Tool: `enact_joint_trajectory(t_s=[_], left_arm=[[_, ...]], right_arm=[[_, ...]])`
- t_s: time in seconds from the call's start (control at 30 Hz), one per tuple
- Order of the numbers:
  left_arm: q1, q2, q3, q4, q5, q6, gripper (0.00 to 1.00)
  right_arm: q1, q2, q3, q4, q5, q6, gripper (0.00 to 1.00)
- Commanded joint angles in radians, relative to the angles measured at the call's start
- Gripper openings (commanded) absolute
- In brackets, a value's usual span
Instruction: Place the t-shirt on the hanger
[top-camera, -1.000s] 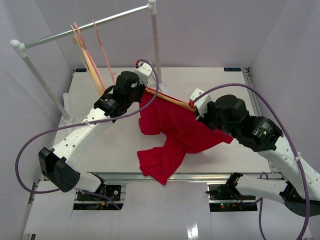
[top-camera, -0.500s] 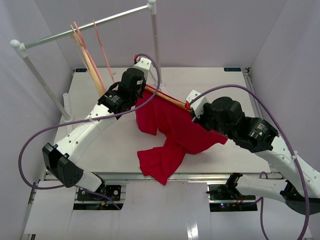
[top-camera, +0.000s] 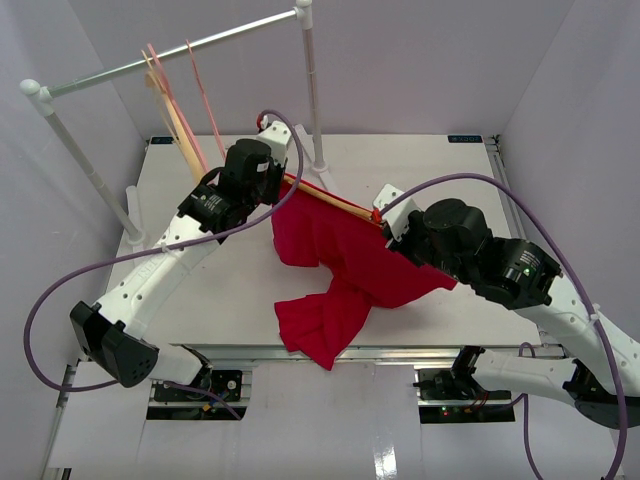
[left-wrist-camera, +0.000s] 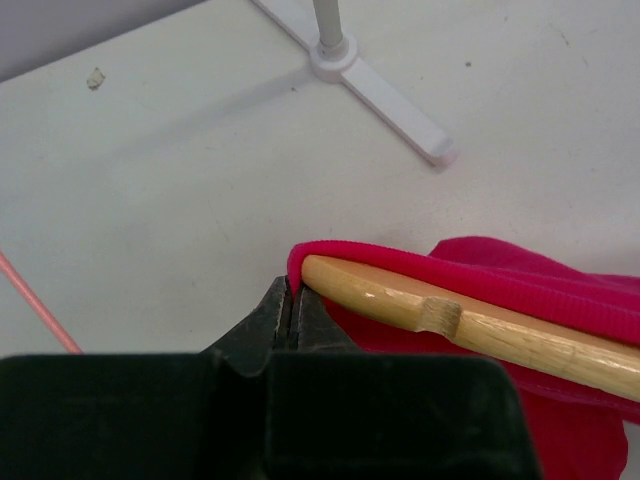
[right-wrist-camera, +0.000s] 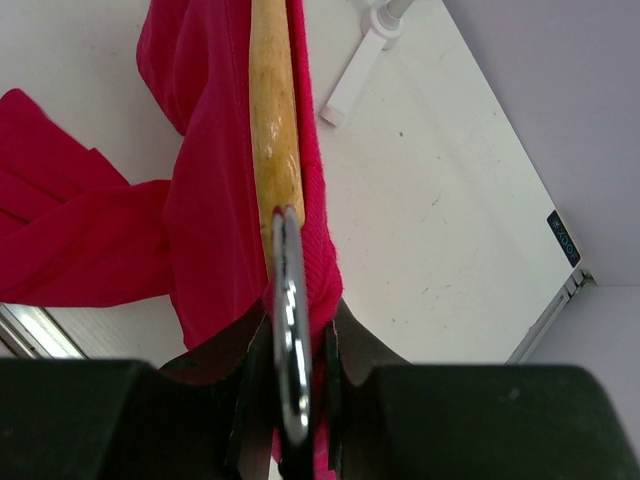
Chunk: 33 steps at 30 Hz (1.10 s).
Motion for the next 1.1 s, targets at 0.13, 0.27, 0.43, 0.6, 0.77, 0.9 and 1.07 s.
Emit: enact_joint_trajectory(t_s=[0.13, 0.27, 0.43, 0.6, 0.77, 0.9, 1.07], left_arm=[[-0.032, -0.039, -0.044, 0.130, 0.313, -0.039, 0.00], [-0.032, -0.089, -0.060, 0.169, 0.346, -0.048, 0.00], [-0.033, -0.094, -0.067, 0.190, 0.402, -0.045, 0.00], [-0.037, -0.070, -0.087, 0.188, 0.425, -0.043, 0.00], [-0.039, -0.044, -0.071, 0.153, 0.265, -0.072, 0.00], [-0.024, -0.009, -0.029, 0.069, 0.080, -0.126, 0.00], [0.040, 0.032, 0.075, -0.016, 0.015, -0.187, 0.00]], right_arm=[[-0.009, 0.051, -0.012, 0.037, 0.088, -0.006, 0.08], [-0.008, 0.094, -0.021, 0.010, 0.089, -0.004, 0.08], [-0.008, 0.147, -0.001, 0.038, 0.053, -0.016, 0.08], [-0.007, 0.181, 0.040, 0.060, 0.008, -0.033, 0.08], [-0.007, 0.170, 0.027, 0.051, -0.004, -0.029, 0.08], [-0.006, 0.080, -0.048, 0.063, 0.024, 0.006, 0.08], [-0.007, 0.009, -0.108, 0.005, 0.051, 0.035, 0.08]])
